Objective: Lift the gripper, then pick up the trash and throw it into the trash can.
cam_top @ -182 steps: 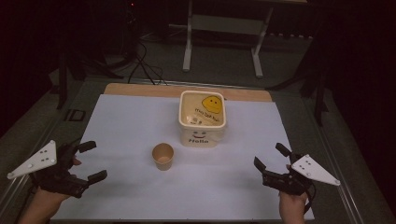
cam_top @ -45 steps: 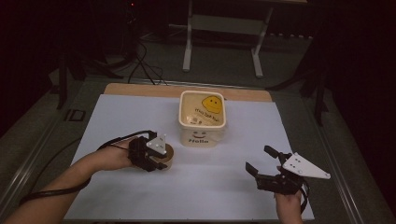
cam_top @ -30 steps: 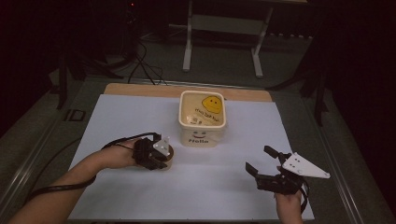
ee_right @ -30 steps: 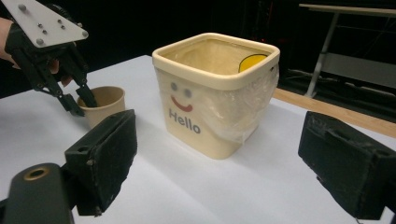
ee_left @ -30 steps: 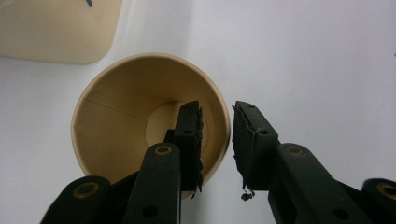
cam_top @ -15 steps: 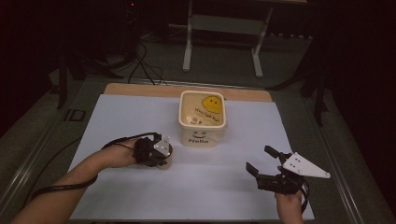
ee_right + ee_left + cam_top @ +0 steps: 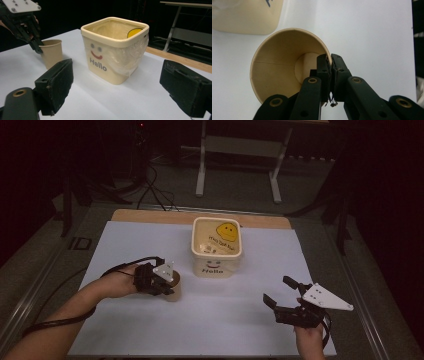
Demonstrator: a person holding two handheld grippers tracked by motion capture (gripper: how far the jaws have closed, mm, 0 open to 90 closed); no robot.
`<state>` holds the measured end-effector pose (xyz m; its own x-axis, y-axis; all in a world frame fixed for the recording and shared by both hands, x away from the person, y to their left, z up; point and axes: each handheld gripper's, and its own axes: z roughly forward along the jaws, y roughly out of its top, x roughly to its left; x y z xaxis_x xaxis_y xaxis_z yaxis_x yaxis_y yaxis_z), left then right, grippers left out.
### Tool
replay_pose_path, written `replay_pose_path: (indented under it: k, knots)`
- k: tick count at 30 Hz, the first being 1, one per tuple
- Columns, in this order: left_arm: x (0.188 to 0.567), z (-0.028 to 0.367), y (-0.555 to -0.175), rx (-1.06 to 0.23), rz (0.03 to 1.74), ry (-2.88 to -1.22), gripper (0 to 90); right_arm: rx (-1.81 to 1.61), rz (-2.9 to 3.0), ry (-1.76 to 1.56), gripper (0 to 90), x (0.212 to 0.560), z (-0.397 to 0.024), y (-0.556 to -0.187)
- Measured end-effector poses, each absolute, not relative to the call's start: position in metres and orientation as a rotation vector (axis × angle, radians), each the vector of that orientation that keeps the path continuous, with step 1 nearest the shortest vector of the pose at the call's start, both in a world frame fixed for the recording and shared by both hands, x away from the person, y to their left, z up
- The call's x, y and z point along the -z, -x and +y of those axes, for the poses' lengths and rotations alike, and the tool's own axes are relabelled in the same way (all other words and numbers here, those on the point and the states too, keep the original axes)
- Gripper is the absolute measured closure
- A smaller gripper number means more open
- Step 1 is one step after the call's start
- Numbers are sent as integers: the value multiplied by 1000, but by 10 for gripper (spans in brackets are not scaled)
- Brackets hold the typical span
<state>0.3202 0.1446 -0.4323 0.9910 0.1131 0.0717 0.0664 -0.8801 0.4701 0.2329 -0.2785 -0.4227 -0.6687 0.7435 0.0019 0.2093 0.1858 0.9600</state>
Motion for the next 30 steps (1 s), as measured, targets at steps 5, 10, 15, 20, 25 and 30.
replay_pose_path:
  k: [5,10,15,20,25,30]
  knots:
    - [419,147,-316,-117,128,-2644,877,-1499,1996,-891,116,422,-278,-233]
    - [402,148,-311,-102,98,-2621,877,-1498,1994,-892,116,422,-278,-232]
    - [388,148,-307,-105,94,-2614,877,-1500,1995,-890,116,422,-278,-233]
    - [375,146,-304,-102,92,-2604,877,-1505,1994,-895,116,422,-278,-233]
    - [362,145,-302,-98,86,-2586,876,-1496,1999,-893,116,422,-277,-233]
    - [349,144,-301,-103,84,-2566,876,-1499,1994,-891,116,422,-277,-233]
